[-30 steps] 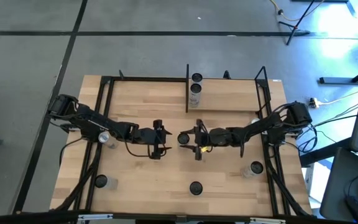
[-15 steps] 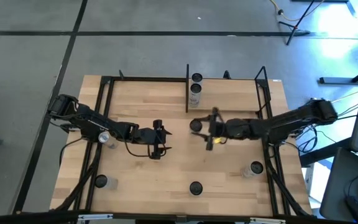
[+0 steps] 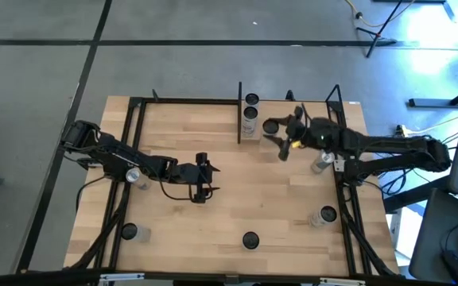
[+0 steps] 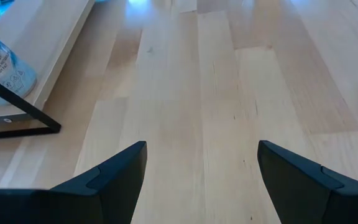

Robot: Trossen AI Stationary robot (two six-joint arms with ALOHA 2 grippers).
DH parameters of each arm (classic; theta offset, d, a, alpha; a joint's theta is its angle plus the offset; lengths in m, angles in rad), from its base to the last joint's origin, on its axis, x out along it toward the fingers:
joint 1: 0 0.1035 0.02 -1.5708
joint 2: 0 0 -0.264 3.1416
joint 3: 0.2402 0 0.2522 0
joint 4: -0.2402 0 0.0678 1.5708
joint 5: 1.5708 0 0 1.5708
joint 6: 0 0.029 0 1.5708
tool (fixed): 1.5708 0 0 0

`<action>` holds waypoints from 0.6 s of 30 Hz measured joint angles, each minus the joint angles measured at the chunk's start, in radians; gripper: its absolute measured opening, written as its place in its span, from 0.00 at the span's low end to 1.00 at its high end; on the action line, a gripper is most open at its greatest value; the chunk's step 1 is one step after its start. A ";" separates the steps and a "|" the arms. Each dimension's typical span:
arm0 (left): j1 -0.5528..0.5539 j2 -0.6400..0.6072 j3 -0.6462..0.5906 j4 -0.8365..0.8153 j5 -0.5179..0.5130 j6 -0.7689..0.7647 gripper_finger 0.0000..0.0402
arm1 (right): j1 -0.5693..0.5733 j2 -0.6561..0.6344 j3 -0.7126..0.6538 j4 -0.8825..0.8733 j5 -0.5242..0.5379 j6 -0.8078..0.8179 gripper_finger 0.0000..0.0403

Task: Place canned beverage on shelf
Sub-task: Put the top white-yellow soda can on the shelf

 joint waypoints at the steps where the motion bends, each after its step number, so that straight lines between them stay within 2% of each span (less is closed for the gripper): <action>1: 0.000 0.000 0.000 0.000 0.000 0.000 0.72 | -0.037 0.001 0.000 0.000 -0.051 -0.017 0.55; 9: 0.000 0.000 0.000 -0.003 0.000 0.001 0.72 | -0.325 0.011 -0.002 0.016 -0.300 -0.039 0.55; 18: 0.002 0.000 0.000 0.002 -0.002 0.010 0.72 | -0.516 0.073 -0.093 0.206 -0.445 0.003 0.55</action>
